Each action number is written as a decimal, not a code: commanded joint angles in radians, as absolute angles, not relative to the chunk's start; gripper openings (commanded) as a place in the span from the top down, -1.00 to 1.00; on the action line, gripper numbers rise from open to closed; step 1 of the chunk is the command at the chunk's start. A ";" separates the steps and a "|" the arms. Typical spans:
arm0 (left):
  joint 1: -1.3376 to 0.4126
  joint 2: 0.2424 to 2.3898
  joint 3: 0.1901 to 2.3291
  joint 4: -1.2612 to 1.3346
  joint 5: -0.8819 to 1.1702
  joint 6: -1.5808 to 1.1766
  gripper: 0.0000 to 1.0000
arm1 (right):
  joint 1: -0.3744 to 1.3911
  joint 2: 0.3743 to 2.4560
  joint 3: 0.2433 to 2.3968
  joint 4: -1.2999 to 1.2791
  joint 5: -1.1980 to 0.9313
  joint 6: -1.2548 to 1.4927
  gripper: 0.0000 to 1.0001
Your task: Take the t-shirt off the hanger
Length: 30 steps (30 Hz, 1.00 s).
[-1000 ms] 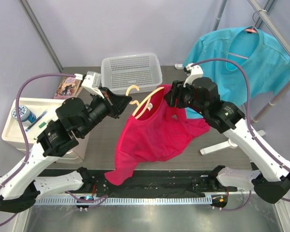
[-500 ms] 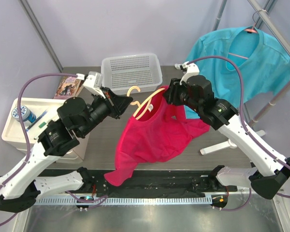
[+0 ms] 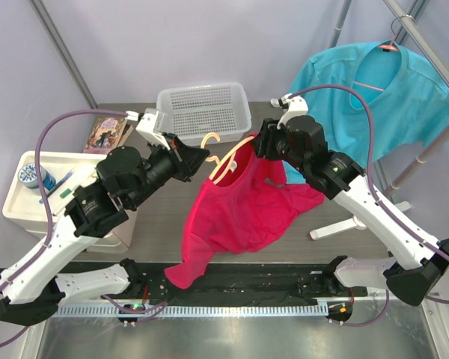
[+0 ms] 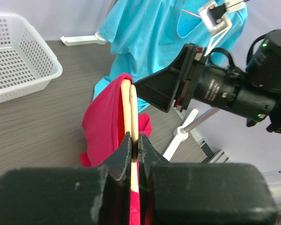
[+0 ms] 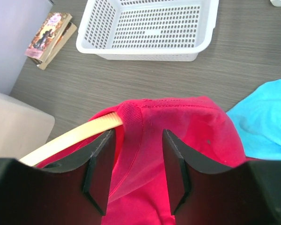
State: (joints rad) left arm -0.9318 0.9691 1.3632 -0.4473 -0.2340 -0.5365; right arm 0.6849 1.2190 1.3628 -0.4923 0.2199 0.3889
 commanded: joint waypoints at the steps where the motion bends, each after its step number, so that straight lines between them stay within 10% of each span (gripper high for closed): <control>1: -0.931 0.962 1.427 -0.400 -0.216 -0.522 1.00 | 0.686 1.238 1.367 -0.443 0.246 0.376 0.03; 13: -0.930 0.965 1.431 -0.419 -0.222 -0.517 1.00 | 0.686 1.195 1.339 -0.440 0.299 0.361 0.43; 17: -0.931 0.954 1.427 -0.417 -0.216 -0.522 1.00 | 0.684 1.195 1.333 -0.445 0.351 0.350 0.98; 30: -0.931 0.922 1.436 -0.442 -0.232 -0.523 1.00 | 0.453 1.253 1.341 -0.483 0.342 0.357 0.99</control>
State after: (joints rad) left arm -0.9318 0.9600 1.3876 -0.4850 -0.2302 -0.5228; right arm 0.5438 1.2369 1.3396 -0.4946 0.3325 0.3607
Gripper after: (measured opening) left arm 0.034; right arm 0.027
